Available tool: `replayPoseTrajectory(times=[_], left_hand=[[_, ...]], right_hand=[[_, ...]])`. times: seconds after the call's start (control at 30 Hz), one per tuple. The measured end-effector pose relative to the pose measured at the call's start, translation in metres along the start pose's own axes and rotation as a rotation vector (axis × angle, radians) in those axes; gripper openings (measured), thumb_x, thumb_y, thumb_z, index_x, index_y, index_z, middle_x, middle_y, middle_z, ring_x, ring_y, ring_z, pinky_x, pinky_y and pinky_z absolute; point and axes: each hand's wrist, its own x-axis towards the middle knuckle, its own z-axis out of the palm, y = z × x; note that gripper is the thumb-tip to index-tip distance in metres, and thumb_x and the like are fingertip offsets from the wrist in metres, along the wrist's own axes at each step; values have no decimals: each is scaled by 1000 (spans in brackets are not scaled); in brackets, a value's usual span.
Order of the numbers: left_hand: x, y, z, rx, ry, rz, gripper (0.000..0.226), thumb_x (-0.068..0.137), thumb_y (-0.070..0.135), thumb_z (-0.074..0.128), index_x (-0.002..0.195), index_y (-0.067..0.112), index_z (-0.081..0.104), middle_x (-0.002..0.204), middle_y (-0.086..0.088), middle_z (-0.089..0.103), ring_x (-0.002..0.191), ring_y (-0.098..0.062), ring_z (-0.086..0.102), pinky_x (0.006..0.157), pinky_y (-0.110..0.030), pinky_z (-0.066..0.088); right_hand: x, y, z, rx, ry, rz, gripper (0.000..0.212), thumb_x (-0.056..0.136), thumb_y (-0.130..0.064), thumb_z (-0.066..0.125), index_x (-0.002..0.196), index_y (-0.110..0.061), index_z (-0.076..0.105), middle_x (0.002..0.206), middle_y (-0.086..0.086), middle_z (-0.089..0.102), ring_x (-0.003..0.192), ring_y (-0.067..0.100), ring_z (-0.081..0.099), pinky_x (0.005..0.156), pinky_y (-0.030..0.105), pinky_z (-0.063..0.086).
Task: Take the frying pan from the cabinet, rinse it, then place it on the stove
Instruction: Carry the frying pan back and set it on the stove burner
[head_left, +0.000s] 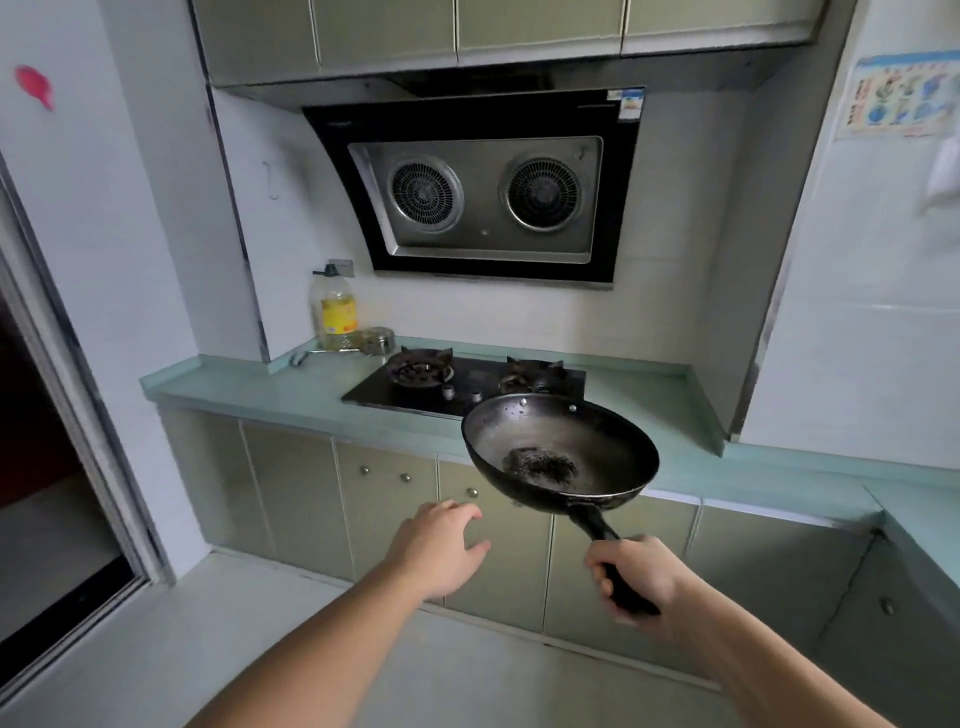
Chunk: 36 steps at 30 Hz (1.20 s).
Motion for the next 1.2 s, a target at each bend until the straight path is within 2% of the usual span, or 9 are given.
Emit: replayPoseTrajectory(times=[0.1,0.27,0.53,0.73,0.97,1.2], left_hand=[[7,-39,-9,-7,6,-29,46,91,47,51,134,29,49,135,3,52,127,-20,45,100,-34,41],[28,-92,-13,-27,12,-72,47,91,43,50,135,28,48,139,6,51,128,-19,44,103,-33,40],[93,-149,-8,-50,23,-160,47,91,44,51,134,25,49,137,4,52,127,-19,46,103,-32,40],[179,-179,-14,1,62,-256,45,91,41,52,133,26,50,136,4,54,124,-20,48,101,-32,41],[261,-198,-20,45,4,-297,49,92,42,50,138,28,46,138,5,51,126,-18,44,104,-35,40],[331,-246,-32,18,65,-286,43,91,39,53,133,26,50,133,4,54,123,-19,46,103,-34,40]], right_hand=[[18,-12,38,-37,-17,-5,31,74,-5,59,45,-13,51,49,8,44,37,19,39,48,24,28],[55,-33,84,-41,-106,8,36,81,0,55,48,-8,47,42,8,42,32,19,38,38,19,33],[148,-79,130,-72,-223,0,38,84,2,53,49,-6,44,41,8,40,33,18,36,34,20,32],[245,-122,142,-121,-319,41,24,83,-1,55,60,-6,50,46,7,43,38,16,37,39,19,36],[331,-174,155,-158,-368,56,28,81,-2,56,55,-9,49,46,6,46,38,16,40,41,19,40],[394,-220,187,-168,-358,35,30,83,-3,57,54,-8,49,43,5,46,37,15,40,38,18,39]])
